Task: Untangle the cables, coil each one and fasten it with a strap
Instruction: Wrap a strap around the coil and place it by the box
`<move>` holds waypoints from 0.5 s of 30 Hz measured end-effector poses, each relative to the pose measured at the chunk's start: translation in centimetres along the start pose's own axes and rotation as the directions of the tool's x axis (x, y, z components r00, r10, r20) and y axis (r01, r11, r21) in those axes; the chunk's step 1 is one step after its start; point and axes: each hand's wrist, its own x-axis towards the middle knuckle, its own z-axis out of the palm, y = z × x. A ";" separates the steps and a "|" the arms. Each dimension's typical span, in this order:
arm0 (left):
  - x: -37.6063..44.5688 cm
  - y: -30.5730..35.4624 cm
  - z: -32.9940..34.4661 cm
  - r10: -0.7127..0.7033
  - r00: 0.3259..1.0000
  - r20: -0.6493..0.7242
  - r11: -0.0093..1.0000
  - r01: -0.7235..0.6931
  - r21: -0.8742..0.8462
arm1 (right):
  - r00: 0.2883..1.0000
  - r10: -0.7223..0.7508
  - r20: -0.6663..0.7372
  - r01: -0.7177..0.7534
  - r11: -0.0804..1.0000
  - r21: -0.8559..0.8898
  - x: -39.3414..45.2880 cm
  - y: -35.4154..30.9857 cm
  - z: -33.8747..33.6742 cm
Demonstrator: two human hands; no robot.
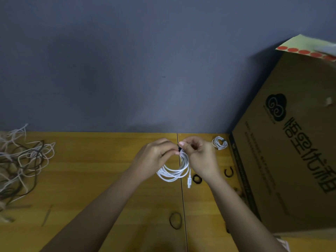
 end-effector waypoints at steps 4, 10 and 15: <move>-0.2 0.3 -0.3 -0.112 0.993 -0.021 0.991 0.111 -0.068 | 0.997 -0.053 0.050 0.051 0.998 0.049 -0.7 0.3 0.0; 0.2 0.9 -0.2 -0.229 0.971 -0.068 0.968 0.220 -0.121 | 0.980 -0.154 0.127 0.135 0.981 0.142 -0.7 0.9 -0.9; 0.6 1.6 0.2 -0.321 0.947 0.002 0.914 0.310 -0.264 | 0.964 -0.203 0.174 0.186 0.977 0.108 -0.2 2.2 -2.1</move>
